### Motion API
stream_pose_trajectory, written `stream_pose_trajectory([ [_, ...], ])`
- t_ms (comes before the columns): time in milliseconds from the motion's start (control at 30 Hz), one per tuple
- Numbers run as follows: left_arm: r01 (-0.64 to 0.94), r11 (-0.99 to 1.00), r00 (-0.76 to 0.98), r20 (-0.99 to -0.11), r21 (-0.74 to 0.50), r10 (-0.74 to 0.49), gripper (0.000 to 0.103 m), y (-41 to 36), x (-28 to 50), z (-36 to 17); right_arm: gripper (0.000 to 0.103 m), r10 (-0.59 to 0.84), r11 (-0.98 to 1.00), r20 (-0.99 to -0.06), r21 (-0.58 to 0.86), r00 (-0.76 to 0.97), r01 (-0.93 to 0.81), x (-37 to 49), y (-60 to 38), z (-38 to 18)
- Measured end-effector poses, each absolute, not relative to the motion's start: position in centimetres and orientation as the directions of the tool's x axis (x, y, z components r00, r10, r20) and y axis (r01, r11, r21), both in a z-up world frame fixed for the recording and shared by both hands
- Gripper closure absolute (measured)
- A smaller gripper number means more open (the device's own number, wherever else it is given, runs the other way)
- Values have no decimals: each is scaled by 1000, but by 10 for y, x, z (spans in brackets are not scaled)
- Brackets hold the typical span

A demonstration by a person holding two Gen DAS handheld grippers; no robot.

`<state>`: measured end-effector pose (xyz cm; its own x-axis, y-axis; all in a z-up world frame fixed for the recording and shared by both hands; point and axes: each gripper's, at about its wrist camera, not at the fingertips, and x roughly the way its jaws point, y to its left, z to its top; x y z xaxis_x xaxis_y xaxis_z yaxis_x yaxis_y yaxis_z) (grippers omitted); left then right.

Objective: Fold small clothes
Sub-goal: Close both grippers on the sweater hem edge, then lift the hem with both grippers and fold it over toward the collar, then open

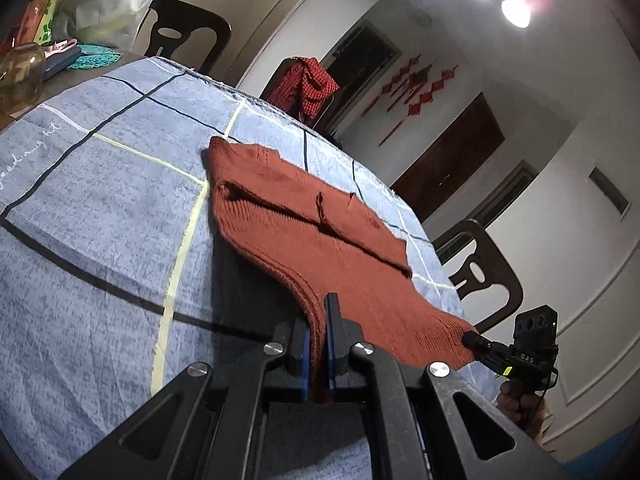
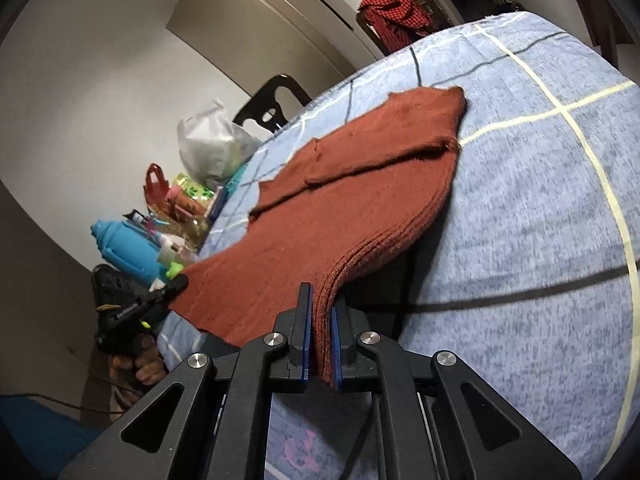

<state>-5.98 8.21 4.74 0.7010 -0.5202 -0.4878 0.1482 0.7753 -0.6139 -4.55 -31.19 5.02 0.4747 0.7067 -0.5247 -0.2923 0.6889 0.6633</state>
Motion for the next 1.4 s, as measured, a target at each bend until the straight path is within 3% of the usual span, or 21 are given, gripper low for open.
stream_pose_trajectory([
  [467, 177, 763, 772, -393, -622, -499, 96, 102, 32, 90, 96, 722, 644, -398, 686, 565, -339, 35, -323, 99],
  [833, 77, 774, 726, -497, -628, -476, 96, 102, 136, 59, 96, 709, 632, -449, 746, 543, -208, 135, -325, 70],
  [1200, -37, 775, 654, -602, -631, -459, 96, 105, 193, 18, 95, 715, 614, -510, 785, 479, -80, 195, -329, 33],
  [1300, -80, 770, 623, -635, -632, -457, 95, 105, 203, 2, 93, 708, 604, -538, 797, 457, 4, 210, -332, 12],
  [1400, -72, 754, 632, -615, -652, -471, 95, 105, 205, 3, 86, 715, 580, -509, 814, 480, -1, 214, -336, 13],
])
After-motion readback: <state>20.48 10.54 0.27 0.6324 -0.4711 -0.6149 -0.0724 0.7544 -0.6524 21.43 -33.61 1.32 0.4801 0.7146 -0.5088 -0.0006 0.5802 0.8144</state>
